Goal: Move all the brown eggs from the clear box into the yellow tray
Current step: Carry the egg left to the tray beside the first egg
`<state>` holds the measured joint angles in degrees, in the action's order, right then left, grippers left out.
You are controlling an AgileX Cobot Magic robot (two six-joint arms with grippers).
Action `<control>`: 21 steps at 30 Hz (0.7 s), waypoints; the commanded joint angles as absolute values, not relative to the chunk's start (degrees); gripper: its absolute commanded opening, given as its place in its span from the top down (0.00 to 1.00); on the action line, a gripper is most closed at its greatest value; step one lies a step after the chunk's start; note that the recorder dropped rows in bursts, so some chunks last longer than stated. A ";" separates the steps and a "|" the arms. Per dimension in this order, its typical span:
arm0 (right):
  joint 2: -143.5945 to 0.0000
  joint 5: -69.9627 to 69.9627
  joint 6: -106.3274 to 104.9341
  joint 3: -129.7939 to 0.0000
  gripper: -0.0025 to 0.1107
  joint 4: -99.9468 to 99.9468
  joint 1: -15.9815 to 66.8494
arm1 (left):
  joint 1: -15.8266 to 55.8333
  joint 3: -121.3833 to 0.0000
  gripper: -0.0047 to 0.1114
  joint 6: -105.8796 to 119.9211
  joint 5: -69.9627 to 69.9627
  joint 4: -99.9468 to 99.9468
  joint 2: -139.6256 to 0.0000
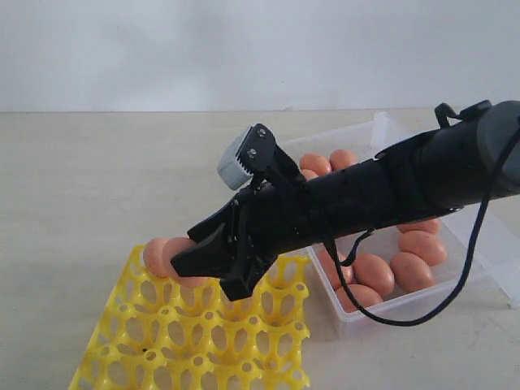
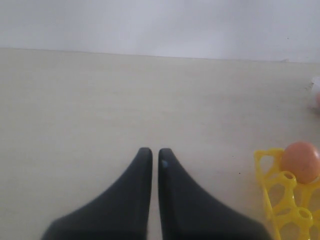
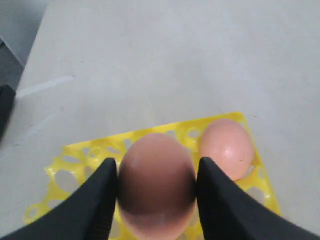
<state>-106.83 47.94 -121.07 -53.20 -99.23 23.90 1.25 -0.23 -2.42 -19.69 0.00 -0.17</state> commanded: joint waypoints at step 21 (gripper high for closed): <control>-113.96 39.21 -121.68 -60.65 0.90 -99.95 23.90 | 1.28 0.00 0.92 -2.18 -19.31 0.00 0.00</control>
